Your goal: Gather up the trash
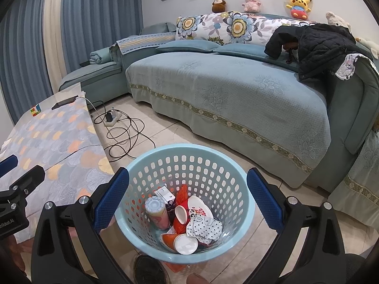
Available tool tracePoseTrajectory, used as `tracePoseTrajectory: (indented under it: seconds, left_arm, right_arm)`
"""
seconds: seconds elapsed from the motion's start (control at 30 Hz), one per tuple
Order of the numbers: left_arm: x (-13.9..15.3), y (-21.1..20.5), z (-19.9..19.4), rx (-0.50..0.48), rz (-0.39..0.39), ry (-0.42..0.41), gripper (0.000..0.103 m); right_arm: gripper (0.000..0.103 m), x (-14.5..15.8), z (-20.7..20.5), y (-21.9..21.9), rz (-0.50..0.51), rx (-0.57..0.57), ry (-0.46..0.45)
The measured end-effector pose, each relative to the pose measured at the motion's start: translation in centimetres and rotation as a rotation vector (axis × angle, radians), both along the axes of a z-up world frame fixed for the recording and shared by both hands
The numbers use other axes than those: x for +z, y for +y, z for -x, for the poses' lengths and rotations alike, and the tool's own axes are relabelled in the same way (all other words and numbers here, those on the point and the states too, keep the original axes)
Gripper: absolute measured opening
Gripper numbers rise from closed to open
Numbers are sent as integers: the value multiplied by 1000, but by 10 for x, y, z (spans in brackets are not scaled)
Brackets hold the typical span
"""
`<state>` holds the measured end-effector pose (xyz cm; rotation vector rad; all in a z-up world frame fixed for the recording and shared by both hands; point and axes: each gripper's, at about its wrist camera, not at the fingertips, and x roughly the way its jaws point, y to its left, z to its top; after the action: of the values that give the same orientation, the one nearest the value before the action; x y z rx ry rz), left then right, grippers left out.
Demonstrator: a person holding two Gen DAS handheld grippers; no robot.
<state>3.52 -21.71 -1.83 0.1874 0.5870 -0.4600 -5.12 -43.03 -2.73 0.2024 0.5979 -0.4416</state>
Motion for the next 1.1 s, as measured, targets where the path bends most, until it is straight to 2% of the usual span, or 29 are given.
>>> tracePoseTrajectory:
  seconds: [0.77, 0.93, 1.1]
  left_arm:
    - [2, -2, 0, 2, 0, 4, 95]
    - [0, 3, 3, 16, 46, -4, 95]
    - [-2, 4, 2, 26, 44, -1, 95]
  right_arm:
    - [95, 0, -1, -1, -1, 4, 4]
    - [95, 0, -1, 0, -1, 4, 4]
    - [95, -1, -1, 0, -4, 6, 5]
